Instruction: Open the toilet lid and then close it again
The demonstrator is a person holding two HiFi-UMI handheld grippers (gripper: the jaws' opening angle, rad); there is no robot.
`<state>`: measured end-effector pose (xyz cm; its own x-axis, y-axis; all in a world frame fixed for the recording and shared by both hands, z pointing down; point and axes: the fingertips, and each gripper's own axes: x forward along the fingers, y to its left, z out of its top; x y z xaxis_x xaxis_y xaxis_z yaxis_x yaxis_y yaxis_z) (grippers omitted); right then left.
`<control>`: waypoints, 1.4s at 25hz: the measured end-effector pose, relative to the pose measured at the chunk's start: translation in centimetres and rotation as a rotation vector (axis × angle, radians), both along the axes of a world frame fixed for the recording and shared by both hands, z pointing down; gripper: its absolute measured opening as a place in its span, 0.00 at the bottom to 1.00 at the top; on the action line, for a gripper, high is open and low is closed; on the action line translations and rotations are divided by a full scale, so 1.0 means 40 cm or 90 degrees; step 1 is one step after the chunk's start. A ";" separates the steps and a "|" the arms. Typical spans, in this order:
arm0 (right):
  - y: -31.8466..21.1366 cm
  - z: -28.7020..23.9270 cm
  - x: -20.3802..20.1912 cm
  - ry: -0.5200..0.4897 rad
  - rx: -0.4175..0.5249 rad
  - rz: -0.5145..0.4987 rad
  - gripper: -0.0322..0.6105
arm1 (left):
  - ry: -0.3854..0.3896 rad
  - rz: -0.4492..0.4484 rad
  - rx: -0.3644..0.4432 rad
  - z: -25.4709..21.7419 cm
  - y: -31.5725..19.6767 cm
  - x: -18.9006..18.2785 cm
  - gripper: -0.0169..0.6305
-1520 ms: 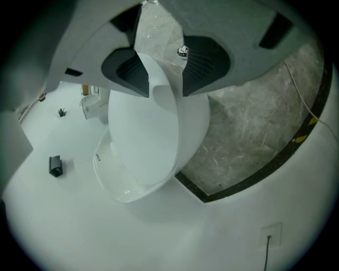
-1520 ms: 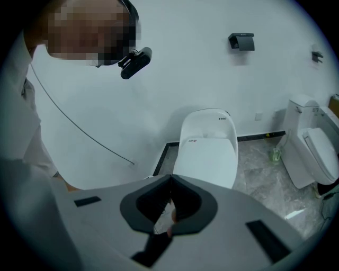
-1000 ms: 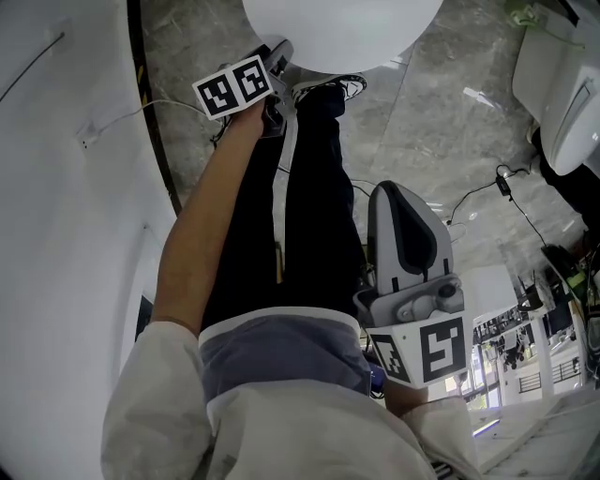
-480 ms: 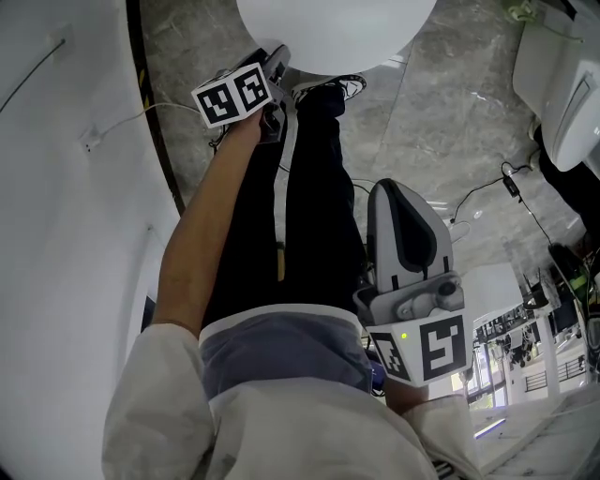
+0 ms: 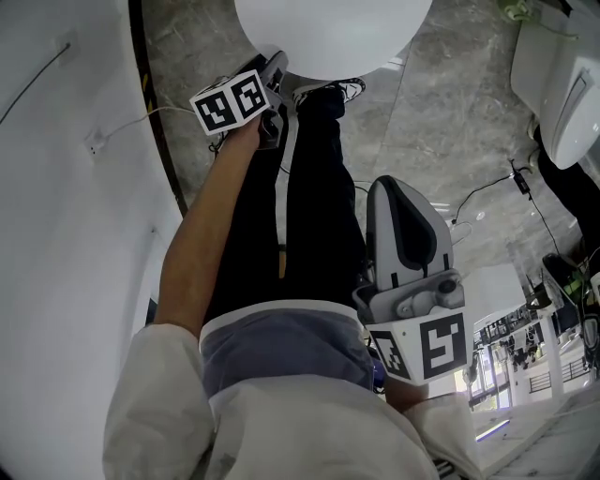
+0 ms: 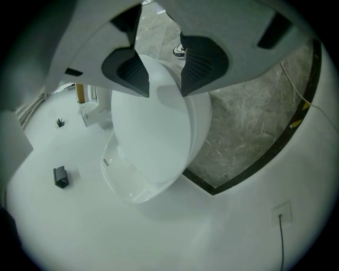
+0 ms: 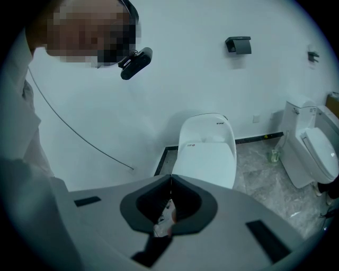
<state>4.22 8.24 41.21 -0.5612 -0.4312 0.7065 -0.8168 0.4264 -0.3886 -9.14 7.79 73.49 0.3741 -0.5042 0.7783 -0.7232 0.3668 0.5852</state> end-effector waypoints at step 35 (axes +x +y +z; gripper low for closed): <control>-0.018 -0.130 -0.001 -0.010 0.038 0.012 0.07 | -0.013 -0.001 0.014 -0.137 -0.005 -0.016 0.17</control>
<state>4.18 7.53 36.00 -0.5637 -0.4830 0.6700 -0.8187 0.4342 -0.3758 -9.79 7.61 67.99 0.3582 -0.5212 0.7746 -0.7344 0.3551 0.5784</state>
